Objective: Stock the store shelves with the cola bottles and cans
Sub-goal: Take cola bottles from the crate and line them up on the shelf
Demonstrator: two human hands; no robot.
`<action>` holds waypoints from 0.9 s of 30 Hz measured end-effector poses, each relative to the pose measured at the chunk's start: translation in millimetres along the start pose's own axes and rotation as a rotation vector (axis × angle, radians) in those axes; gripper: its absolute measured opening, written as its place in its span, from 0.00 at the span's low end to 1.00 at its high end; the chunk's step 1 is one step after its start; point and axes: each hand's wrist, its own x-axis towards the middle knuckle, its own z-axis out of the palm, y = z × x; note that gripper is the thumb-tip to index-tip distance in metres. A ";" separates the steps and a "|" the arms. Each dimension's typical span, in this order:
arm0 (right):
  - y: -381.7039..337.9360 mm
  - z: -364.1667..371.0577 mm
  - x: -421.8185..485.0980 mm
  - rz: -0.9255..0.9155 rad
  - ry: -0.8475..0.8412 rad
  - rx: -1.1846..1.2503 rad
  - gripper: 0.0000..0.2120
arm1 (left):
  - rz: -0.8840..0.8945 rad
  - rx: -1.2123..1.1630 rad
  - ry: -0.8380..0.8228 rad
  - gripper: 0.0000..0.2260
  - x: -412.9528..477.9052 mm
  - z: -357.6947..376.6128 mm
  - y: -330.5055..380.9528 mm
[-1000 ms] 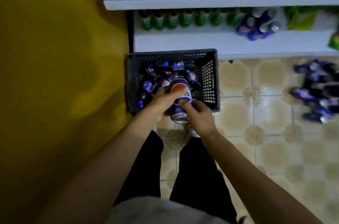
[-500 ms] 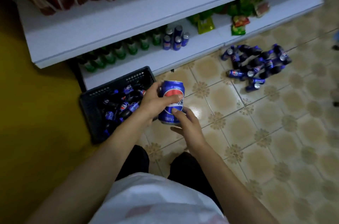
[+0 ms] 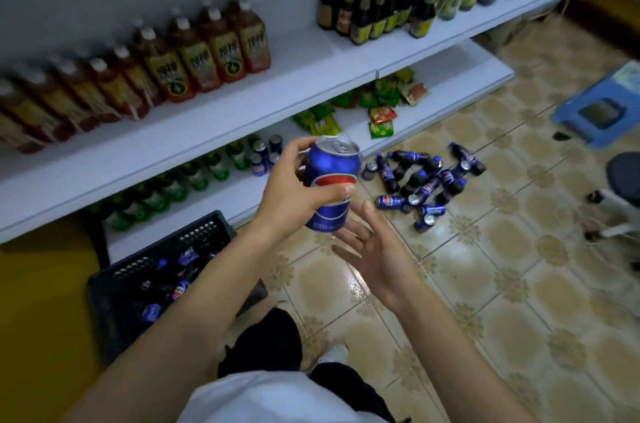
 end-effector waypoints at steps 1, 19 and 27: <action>-13.8 -2.0 2.6 -0.076 0.012 -0.065 0.34 | 0.026 0.000 -0.008 0.33 8.2 5.2 11.9; -278.3 21.4 177.6 -0.865 0.193 -0.707 0.46 | 0.303 -0.065 -0.073 0.31 266.3 47.2 164.5; -394.3 76.9 286.4 -1.012 0.094 -0.786 0.44 | 0.376 0.040 0.014 0.31 387.9 11.7 223.7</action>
